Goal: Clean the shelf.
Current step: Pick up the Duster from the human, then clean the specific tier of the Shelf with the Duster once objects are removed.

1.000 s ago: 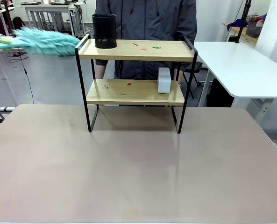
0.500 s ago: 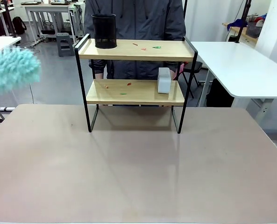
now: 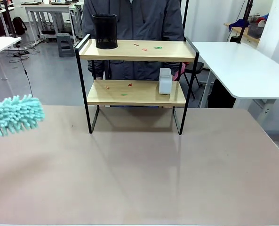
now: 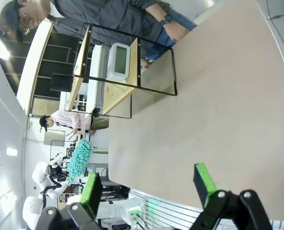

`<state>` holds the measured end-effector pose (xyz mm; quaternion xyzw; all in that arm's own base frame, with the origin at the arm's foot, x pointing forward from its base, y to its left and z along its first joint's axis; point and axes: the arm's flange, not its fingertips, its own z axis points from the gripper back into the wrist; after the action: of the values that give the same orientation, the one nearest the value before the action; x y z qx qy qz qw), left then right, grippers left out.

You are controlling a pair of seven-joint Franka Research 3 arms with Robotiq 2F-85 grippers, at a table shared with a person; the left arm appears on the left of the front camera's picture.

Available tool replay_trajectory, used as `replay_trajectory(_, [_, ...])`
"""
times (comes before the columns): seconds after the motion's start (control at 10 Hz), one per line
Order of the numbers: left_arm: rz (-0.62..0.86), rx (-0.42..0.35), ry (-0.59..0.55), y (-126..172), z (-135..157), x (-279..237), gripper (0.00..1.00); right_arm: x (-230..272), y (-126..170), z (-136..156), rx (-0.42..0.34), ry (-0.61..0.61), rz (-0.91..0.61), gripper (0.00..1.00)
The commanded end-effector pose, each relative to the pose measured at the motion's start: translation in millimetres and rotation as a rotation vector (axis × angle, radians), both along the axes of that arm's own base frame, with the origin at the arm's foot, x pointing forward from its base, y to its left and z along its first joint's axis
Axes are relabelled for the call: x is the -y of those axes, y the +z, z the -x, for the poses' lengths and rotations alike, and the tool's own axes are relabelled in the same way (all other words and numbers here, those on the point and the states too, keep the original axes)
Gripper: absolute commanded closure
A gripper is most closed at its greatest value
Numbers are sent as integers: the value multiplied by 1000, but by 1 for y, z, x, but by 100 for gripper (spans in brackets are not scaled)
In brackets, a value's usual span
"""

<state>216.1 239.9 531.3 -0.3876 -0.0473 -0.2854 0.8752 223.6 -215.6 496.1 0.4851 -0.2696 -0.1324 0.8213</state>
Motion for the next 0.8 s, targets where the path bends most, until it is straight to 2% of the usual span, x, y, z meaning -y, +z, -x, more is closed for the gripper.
replay_trajectory(0.0, [53,-1,42,13,3,-1,100,0,1,-2,34,5,-1,0])
replay_trajectory(0.7, [53,-1,42,13,3,-1,100,0,1,-2,34,5,-1,0])
